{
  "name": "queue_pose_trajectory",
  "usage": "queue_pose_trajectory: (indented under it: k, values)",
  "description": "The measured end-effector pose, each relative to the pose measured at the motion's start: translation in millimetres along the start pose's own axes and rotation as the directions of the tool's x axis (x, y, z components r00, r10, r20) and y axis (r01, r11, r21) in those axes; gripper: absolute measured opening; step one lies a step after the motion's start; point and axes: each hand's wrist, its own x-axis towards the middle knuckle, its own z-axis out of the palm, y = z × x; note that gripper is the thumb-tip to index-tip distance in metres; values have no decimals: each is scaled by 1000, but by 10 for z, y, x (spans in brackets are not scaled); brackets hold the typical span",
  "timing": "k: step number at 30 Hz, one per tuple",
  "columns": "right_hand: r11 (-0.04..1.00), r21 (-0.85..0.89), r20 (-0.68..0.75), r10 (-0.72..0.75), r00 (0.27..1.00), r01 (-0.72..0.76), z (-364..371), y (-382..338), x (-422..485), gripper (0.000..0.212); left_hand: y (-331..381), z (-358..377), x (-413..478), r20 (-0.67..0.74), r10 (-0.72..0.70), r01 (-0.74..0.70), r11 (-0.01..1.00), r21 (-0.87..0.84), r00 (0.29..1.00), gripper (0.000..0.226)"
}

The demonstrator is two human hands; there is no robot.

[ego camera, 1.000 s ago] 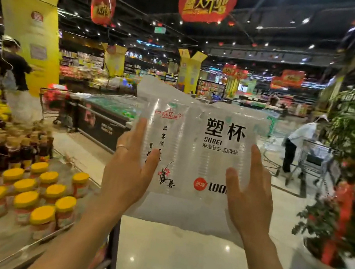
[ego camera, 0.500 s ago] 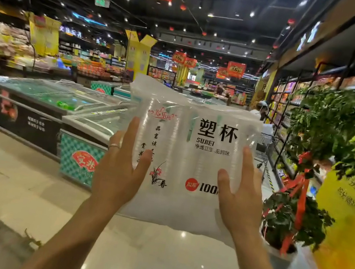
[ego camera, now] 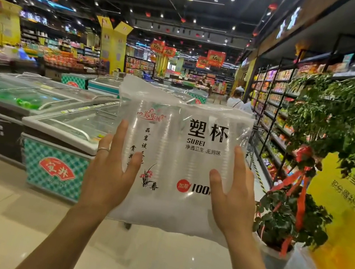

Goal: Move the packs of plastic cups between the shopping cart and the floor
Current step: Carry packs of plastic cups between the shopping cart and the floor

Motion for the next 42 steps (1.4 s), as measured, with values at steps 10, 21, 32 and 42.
queue_pose_trajectory:
  k: [10,21,32,42]
  values:
    - [998,61,-1,-18,1000,18,874,1016,1376,66,-185,1335,1163,-18,8,-8,1000,26,1000,73]
    - [990,121,-8,-70,998,70,1640,2081,3082,66,-188,2832,2567,-83,44,-36,995,94,996,72]
    - [987,142,21,-81,997,77,2506,2747,4170,65,-552,3874,3590,-113,28,-17,995,97,993,73]
    - [990,115,13,-87,996,85,3955,3124,5395,65,-1511,4815,5054,-108,-2,6,999,39,994,73]
